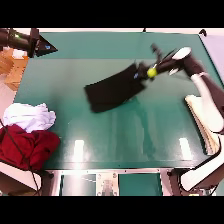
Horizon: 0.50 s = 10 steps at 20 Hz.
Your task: Fold the shirts.
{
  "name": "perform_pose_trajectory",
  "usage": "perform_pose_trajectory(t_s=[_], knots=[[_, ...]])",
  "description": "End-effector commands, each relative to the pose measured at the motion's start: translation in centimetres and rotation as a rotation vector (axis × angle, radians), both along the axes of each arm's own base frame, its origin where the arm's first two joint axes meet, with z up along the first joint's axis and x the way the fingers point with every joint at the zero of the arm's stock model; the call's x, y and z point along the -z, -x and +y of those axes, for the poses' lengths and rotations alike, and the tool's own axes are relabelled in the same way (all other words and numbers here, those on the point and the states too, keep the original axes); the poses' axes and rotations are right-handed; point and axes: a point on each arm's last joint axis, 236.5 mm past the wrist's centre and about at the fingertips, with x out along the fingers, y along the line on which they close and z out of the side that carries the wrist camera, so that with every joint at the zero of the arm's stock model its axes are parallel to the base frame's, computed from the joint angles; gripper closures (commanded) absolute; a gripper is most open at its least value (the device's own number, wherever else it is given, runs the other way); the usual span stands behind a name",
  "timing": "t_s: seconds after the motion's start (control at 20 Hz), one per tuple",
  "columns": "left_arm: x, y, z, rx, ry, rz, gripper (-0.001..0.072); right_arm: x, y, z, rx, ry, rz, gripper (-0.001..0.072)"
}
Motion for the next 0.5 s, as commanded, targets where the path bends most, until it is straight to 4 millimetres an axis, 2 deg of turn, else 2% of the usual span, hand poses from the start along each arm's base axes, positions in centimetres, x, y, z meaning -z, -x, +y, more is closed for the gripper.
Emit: perform_pose_trajectory(t_s=[0.0, 0.1, 0.15, 0.45], knots=[[0.0, 0.1, 0.0, 0.004, -0.001, 0.002, 0.0682, -12.7, -2.2, -6.0, 0.134, -0.014, -0.225, 0.0694], [0.0, 0.1, 0.0, 0.004, -0.001, 0.002, 0.0682, -16.6, -2.3, -11.5, 0.253, -0.018, -0.258, 0.0693], [0.0, 0.1, 0.0, 0.004, -0.001, 0.002, 0.0682, -17.2, -2.1, -14.3, 0.314, -0.017, -0.248, 0.0693], [0.1, 0.2, 0.0, 0.008, -0.002, 0.006, 0.0682, -16.9, 0.5, -31.4, 0.651, 0.007, -0.197, 0.0693]])
